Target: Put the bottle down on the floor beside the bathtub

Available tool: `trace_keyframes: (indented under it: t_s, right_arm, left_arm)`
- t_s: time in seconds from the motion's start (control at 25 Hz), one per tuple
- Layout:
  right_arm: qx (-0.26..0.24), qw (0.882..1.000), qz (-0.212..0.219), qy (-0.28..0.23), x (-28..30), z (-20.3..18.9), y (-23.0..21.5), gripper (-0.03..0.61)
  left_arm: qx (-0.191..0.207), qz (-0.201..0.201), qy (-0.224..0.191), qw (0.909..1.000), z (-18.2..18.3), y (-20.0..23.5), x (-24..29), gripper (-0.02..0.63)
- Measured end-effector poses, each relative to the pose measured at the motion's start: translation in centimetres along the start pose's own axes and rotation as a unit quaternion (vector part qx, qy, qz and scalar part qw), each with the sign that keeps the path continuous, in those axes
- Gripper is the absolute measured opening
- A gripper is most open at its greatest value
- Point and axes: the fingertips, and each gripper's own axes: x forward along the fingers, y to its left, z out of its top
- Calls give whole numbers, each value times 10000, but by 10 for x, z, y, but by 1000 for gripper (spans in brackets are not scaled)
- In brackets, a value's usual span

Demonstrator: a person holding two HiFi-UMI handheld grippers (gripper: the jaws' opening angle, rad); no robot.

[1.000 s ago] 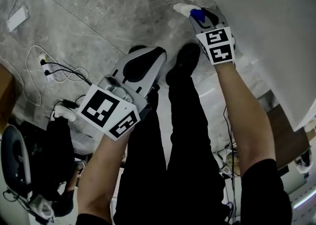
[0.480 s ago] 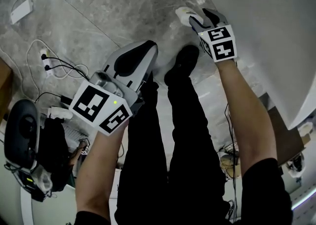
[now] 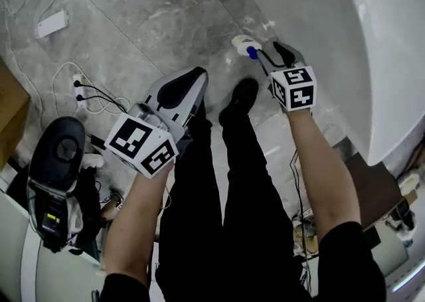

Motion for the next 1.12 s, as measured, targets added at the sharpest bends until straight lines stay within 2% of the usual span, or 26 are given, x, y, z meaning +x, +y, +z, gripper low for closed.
trace_keyframes:
  t_s: [0.16,0.28,0.44,0.56,0.72,0.84,1.0,1.12]
  right_arm:
    - [409,9980,353,-322,-69,42,45,212]
    - [727,9931,744,-534,-110,72,85,212]
    - [399,9861,1333,-908,-183,118,138,193]
    - [252,9817,1349,-1321,-248,153,145,184]
    - [575,9753,1298,-1693,-322,179,152,149]
    - [670,9718,1501,-1690,-367,186,181,120]
    - [271,9728,1601,-1654,-429,199,218,120]
    - [288,9695,1689,-1750,-464,213,239,114]
  left_arm:
    - [125,5,0,9999,47,-28,-26,32]
    - [499,-53,142,9986,84,-50,-43,32]
    - [997,-52,195,9948,132,-95,-75,32]
    - [1135,-22,109,9935,161,-136,-95,32]
    - [1350,33,19,9908,189,-191,-129,32]
    - [1561,47,78,9877,203,-228,-163,29]
    - [2002,-209,270,9792,218,-281,-200,29]
    - [2220,-313,240,9743,233,-306,-222,29]
